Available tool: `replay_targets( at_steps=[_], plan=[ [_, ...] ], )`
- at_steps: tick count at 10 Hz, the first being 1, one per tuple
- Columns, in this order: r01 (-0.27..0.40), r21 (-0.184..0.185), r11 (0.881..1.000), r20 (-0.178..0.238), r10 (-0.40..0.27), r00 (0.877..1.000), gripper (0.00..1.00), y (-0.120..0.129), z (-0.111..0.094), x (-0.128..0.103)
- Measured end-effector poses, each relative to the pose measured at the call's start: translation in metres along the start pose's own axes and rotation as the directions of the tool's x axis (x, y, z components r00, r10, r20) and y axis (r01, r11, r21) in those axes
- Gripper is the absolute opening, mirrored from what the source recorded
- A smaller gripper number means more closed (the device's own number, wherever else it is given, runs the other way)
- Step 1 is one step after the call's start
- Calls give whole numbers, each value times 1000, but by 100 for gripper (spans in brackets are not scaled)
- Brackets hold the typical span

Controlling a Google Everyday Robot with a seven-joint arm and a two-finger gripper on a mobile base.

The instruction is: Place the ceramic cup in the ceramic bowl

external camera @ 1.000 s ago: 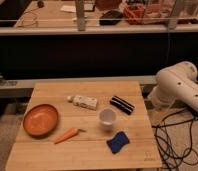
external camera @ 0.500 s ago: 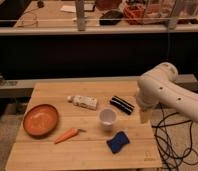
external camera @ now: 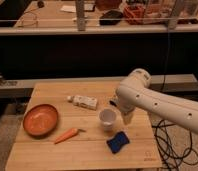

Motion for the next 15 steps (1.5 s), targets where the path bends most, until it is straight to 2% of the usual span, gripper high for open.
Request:
replay_targets(
  at_steps=[2,3,5,8,11,13,15],
  plan=[
    [75,14,997,45,-76,996,80,5,31,-9],
    [109,19,994,55,-110,992,80,6,37,-14],
    [187,29,982,75,-189,979,80,-1,49,-45],
    [177,46,983,103,-181,978,80,-3,59,-53],
    [196,62,979,129,-203,971,80,8,69,-33],
    [230,63,971,135,-237,962,65,6,65,-39],
    [238,66,969,150,-245,958,44,2,69,-67]
  ],
)
